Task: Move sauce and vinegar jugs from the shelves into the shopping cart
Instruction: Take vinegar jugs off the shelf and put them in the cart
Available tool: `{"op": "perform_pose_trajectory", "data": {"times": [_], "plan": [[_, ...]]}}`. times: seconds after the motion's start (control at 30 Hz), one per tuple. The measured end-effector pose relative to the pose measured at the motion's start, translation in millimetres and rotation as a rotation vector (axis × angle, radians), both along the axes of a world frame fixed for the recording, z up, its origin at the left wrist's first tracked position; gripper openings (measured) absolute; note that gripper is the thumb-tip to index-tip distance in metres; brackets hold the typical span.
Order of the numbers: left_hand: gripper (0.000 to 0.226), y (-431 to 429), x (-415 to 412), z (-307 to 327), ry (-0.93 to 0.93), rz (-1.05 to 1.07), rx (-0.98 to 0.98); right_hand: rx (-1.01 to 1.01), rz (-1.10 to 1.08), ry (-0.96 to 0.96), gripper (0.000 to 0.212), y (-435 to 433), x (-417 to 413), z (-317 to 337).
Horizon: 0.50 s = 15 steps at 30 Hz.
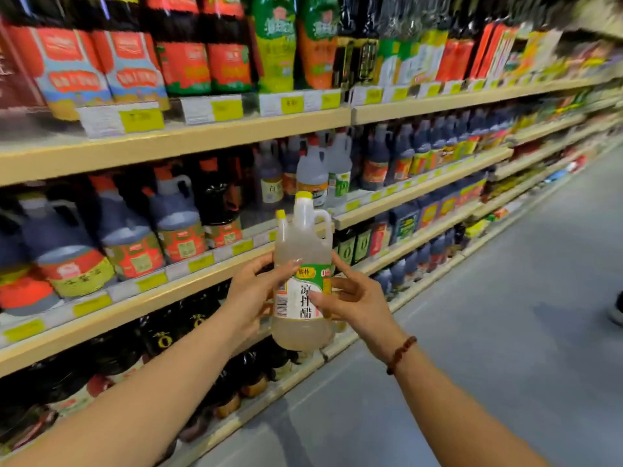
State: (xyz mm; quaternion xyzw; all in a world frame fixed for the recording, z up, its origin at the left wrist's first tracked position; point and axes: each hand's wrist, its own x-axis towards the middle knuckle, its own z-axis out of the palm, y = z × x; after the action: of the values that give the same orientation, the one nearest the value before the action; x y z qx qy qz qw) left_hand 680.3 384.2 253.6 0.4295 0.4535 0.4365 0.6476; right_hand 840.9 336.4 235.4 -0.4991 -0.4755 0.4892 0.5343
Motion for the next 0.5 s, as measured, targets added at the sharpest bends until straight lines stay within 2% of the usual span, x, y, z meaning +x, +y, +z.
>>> {"op": "perform_pose_trajectory", "data": {"times": [0.23,0.4,0.5], "plan": [[0.026,82.6,79.9,-4.8,-0.077,-0.106,-0.012,-0.011,-0.112,0.012,0.075,63.1,70.6,-1.4],[0.045,156.5,133.4,-11.6,-0.080,-0.122,-0.033,-0.022,-0.154,0.001,0.064,124.4,118.2,1.3],[0.036,194.7,166.9,-16.5,-0.043,-0.148,-0.013,-0.030,-0.169,0.000,0.063,158.1,151.1,0.1]]}}
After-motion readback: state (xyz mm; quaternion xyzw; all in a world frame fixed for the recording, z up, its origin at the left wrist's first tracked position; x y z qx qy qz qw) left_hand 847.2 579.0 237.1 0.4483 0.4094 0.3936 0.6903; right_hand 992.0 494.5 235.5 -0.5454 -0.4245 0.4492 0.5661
